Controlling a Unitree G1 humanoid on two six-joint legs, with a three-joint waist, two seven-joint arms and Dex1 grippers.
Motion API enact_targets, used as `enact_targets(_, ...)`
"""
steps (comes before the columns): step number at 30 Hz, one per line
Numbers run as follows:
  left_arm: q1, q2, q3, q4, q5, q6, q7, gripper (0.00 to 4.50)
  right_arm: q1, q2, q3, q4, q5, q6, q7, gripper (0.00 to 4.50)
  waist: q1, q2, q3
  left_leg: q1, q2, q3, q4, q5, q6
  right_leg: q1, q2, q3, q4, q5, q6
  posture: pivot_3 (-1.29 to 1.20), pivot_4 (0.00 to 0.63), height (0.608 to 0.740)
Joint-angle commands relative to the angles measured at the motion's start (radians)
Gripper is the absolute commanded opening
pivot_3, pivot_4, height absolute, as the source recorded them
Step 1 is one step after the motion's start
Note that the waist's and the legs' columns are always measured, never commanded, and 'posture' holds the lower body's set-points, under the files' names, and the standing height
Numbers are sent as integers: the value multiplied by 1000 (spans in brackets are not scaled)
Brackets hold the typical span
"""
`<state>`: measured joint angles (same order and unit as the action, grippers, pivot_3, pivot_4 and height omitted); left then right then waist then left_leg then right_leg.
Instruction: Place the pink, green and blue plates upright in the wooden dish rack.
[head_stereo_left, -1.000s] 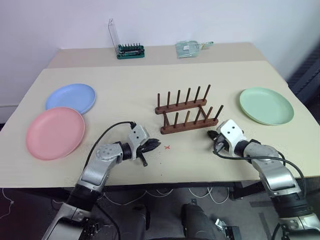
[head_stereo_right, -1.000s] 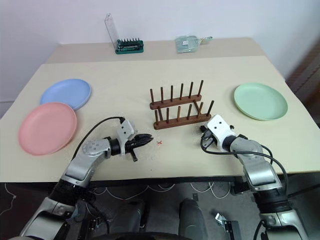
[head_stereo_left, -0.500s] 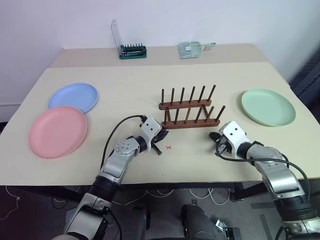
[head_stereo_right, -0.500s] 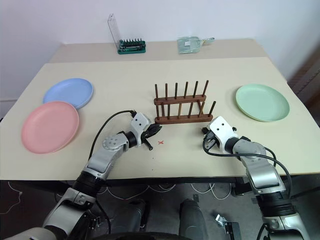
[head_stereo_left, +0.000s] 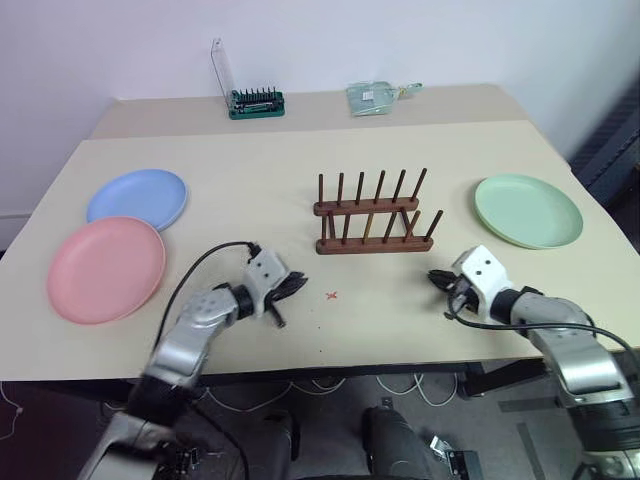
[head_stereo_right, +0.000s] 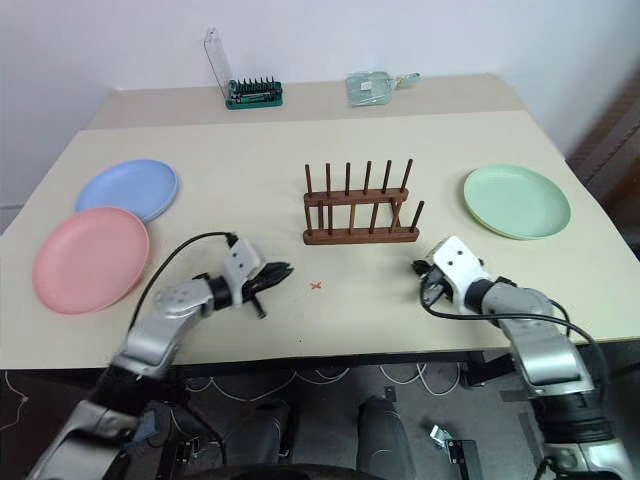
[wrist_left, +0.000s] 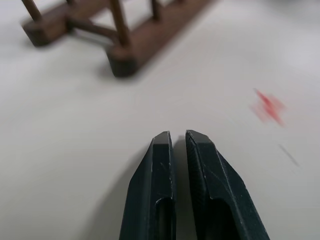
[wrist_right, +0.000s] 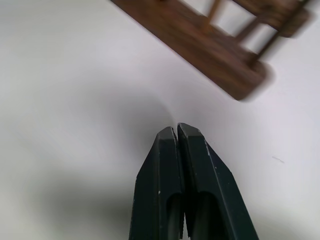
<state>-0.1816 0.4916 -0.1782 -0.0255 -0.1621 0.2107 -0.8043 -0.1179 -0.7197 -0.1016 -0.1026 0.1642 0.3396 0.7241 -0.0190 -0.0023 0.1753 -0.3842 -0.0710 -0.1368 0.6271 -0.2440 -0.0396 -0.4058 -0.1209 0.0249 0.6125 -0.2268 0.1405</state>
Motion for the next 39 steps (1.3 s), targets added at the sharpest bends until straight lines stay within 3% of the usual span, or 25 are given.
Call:
enact_targets(1, 105, 83, 24, 10, -25, 58, -69, 473, -9, -41, -77, -2, 39, -6, 29, 61, 2, 0, -1, 0, 0, 0, 0, 0, 0, 0, 0, 0, 0, -1, -1, 0, 150, 740)
enact_targets(5, 135, 114, 55, -6, -55, 70, -77, 473, -8, -55, -92, 4, 48, -5, 46, 61, 0, 1, -1, 1, 1, 0, 0, 0, 1, 1, 0, 0, 0, -2, -3, 0, 150, 740)
enact_targets(7, 174, 140, 155, -39, -157, 85, -117, 998, -4, -64, -106, -36, 106, 31, 97, 581, -3, 1, -1, 1, 1, 1, 0, -1, 1, 1, 0, 0, 0, -2, -3, 0, 150, 740)
enact_targets(9, 186, 151, 233, -71, -229, 105, -124, 1795, -4, -72, -102, -64, 132, 50, 127, 1352, -6, 1, -1, 1, 1, 1, -1, -1, 1, 0, 0, 0, 0, -3, -4, 0, 150, 740)
enact_targets(14, 160, 136, 363, -128, -323, 158, -55, 4302, -7, -75, -78, -133, 179, 74, 177, 3942, 7, -1, 2, -2, 1, 0, 1, -1, 2, -2, 0, 0, 1, -3, -4, 0, 150, 740)
enact_targets(15, 158, 132, 383, -134, -329, 162, -38, 4500, -8, -75, -76, -139, 175, 67, 177, 4447, 9, -1, 2, -3, 1, 0, 1, -1, 2, -2, 0, 0, 0, -3, -4, 0, 150, 740)
enact_targets(20, 123, 115, 628, -135, -430, 232, 149, 4500, -48, -77, -81, -193, 209, 83, 188, 4485, 8, -3, 3, -5, 0, -1, 2, -1, 1, -4, -1, -1, 0, -1, -1, 0, 150, 740)
enact_targets(26, 114, 146, 877, -17, -426, 272, 372, 4500, -107, -85, -56, -161, 192, 70, 198, 4485, 5, -3, 3, -5, 0, -1, 1, -1, 1, -4, 0, -1, 0, -1, -1, 0, 150, 740)
enact_targets(31, 169, 183, 903, 28, -393, 286, 388, 4500, -126, -76, -27, -115, 175, 34, 214, 4485, 12, -5, 3, -5, 0, -1, 1, -1, 1, -4, -1, -1, -1, -1, -1, 0, 150, 740)
enact_targets(39, 181, 151, 932, 84, -419, 395, 494, 4500, -127, -66, -11, -69, 165, -22, 221, 4485, 8, -5, 3, -5, 0, -1, 1, -2, 0, -4, -1, -1, -1, -2, -3, 0, 150, 740)
